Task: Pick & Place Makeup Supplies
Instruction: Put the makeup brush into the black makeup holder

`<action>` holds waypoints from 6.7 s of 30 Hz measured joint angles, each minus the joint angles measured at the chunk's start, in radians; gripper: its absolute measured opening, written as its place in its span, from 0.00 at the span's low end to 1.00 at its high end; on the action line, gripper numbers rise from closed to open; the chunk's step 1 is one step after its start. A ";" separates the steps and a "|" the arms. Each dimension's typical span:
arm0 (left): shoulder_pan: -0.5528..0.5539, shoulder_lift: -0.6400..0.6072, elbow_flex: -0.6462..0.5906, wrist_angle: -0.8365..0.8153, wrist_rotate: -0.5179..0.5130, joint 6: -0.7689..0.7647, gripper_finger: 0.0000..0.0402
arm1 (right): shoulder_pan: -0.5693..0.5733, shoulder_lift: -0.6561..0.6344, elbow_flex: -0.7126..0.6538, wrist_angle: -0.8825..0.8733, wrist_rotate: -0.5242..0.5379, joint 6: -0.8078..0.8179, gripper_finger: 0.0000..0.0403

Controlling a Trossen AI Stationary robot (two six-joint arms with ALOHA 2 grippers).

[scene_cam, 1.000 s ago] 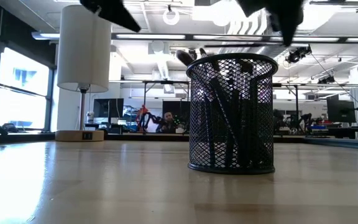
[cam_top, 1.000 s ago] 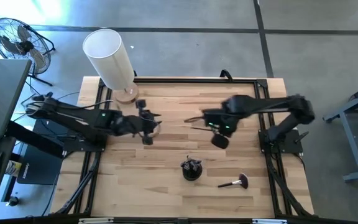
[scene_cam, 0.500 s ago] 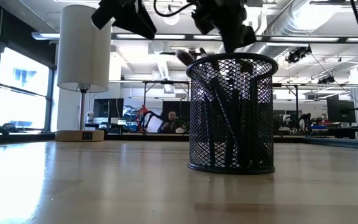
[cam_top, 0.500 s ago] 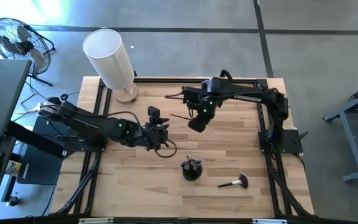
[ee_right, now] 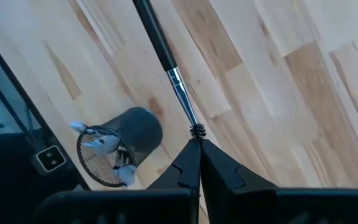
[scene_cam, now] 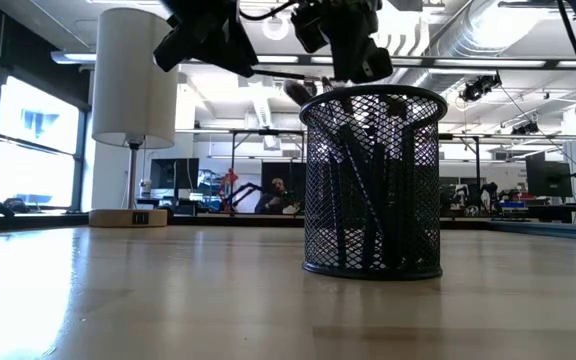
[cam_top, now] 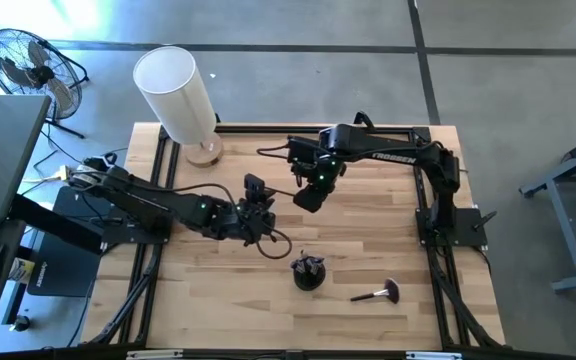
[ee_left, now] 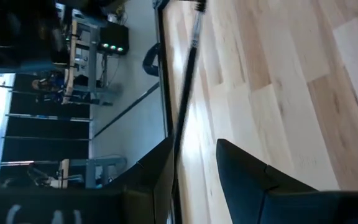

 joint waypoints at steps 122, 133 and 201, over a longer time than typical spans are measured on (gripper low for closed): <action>0.034 -0.106 -0.543 1.247 0.610 -0.761 0.22 | 0.353 -0.422 -0.943 1.823 0.638 -0.160 0.03; 0.033 -0.106 -0.543 1.255 0.620 -0.791 0.30 | 0.342 -0.421 -0.944 1.748 0.548 -0.111 0.02; -0.214 0.462 -0.050 1.313 0.211 -0.629 0.09 | 0.764 -1.123 -1.651 1.814 0.499 0.204 0.12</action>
